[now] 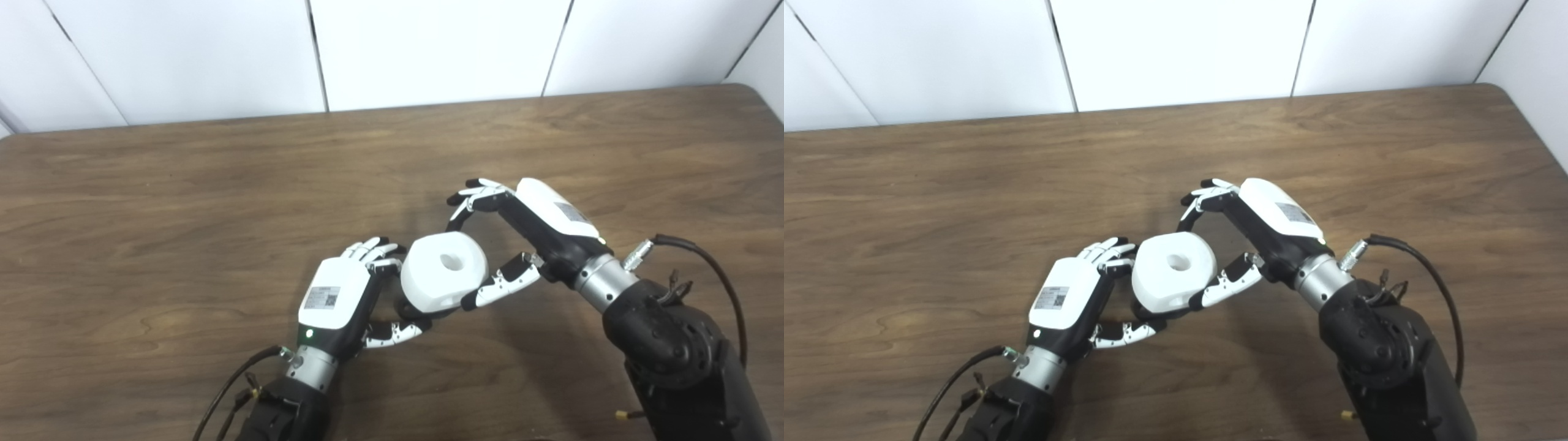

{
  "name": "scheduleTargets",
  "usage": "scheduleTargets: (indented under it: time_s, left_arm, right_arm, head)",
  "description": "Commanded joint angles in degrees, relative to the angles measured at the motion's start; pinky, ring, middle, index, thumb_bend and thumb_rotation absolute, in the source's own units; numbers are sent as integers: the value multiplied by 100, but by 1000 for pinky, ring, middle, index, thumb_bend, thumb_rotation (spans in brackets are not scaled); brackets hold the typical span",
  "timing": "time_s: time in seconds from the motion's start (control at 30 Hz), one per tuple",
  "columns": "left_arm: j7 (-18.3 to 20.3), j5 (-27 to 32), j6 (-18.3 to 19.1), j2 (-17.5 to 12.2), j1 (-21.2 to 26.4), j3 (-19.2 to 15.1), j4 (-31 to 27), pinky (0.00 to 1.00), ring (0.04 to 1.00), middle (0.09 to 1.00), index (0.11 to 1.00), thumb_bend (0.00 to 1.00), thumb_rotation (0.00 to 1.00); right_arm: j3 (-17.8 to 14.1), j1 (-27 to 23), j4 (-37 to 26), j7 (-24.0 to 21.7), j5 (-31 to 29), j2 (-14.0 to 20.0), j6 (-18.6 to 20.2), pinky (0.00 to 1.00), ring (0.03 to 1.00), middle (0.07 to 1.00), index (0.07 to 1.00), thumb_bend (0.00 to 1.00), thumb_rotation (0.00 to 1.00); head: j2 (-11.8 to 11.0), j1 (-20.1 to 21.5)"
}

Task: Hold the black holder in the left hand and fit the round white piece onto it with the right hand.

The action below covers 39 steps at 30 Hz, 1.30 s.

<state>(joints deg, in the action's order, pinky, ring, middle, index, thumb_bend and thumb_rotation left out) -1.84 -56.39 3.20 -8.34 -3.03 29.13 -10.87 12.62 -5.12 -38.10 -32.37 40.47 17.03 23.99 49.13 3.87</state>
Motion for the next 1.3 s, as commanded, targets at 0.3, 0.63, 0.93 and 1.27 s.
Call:
scheduleTargets:
  time_s: [0.3, 0.63, 0.93, 1.27]
  left_arm:
    - [224, -169, 51, -40, -44, 77, 35, 876, 886, 816, 488, 520, 49]
    - [216, -146, 46, -33, -41, 82, 40, 877, 886, 817, 488, 520, 48]
    - [230, -157, 74, -20, -38, 89, 28, 879, 887, 817, 488, 520, 49]
    - [225, -148, 59, -39, -21, 86, 68, 884, 889, 817, 488, 520, 48]
  right_arm:
    - [-22, -60, -26, 64, 5, 119, -136, 785, 935, 818, 484, 522, 131]
    - [263, -51, 111, 283, 190, -24, -370, 813, 925, 810, 483, 523, 132]
    - [344, -158, 104, 300, 243, -36, -366, 825, 928, 808, 482, 524, 134]
    - [210, -235, 38, 243, 173, 28, -324, 806, 944, 816, 483, 523, 132]
  head:
    - [13, -11]
    - [17, -5]
    - [21, -2]
    - [11, 20]
